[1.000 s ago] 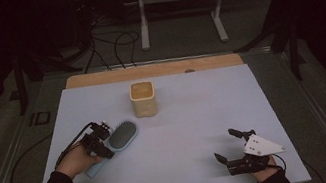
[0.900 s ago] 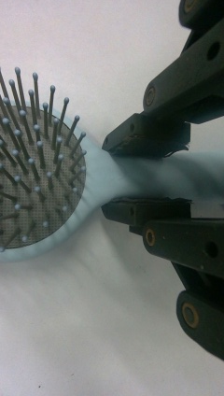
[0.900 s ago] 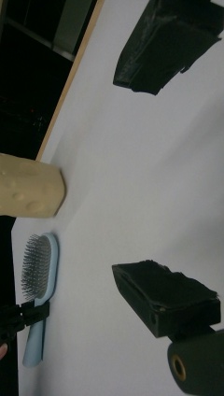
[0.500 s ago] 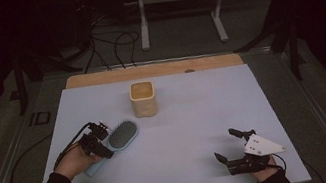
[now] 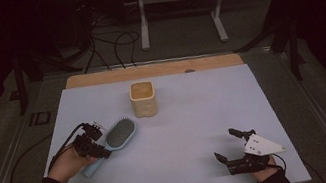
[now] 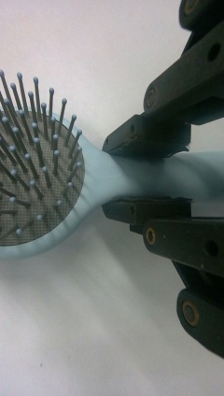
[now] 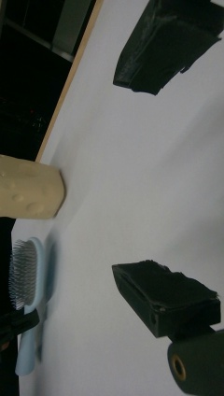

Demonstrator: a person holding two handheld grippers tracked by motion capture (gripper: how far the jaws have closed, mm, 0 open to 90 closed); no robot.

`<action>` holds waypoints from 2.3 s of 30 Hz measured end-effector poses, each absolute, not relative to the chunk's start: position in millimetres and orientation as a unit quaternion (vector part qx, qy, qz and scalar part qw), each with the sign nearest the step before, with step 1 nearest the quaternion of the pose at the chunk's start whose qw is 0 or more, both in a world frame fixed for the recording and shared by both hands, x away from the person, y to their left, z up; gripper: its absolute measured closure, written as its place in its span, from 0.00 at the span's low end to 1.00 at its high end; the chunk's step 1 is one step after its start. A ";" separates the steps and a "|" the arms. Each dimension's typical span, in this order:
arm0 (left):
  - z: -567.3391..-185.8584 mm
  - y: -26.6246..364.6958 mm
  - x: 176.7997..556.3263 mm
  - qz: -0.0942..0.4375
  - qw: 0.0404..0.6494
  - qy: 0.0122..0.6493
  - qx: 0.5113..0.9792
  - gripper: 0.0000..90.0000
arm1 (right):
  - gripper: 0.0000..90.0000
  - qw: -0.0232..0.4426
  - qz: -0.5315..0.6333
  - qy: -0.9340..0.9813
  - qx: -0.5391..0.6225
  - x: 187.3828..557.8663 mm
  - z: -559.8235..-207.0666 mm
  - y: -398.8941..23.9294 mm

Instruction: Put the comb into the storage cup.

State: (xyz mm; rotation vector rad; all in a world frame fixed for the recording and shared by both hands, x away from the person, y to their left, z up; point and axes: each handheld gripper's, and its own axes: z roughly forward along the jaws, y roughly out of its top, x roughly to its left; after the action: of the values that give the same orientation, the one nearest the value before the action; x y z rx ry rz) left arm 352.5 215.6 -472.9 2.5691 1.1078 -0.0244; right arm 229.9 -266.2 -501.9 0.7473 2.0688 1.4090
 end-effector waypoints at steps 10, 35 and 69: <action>-446.8 222.7 348.8 0.012 0.225 0.404 0.887 0.78 | 0.10 0.261 0.521 0.764 0.277 229.9 -501.9 -266.2; -401.4 199.5 343.9 0.059 0.306 0.374 0.873 0.78 | 0.10 0.262 0.521 0.764 0.276 229.9 -501.8 -266.3; -358.7 163.4 365.6 0.119 0.378 0.356 0.846 0.78 | 0.10 0.262 0.521 0.764 0.277 230.3 -502.1 -266.7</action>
State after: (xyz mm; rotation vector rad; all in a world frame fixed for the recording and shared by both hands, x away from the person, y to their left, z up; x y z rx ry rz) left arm 365.6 163.4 -358.7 2.1628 0.9087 0.3038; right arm 230.3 -266.7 -502.1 0.7504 2.0660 1.4086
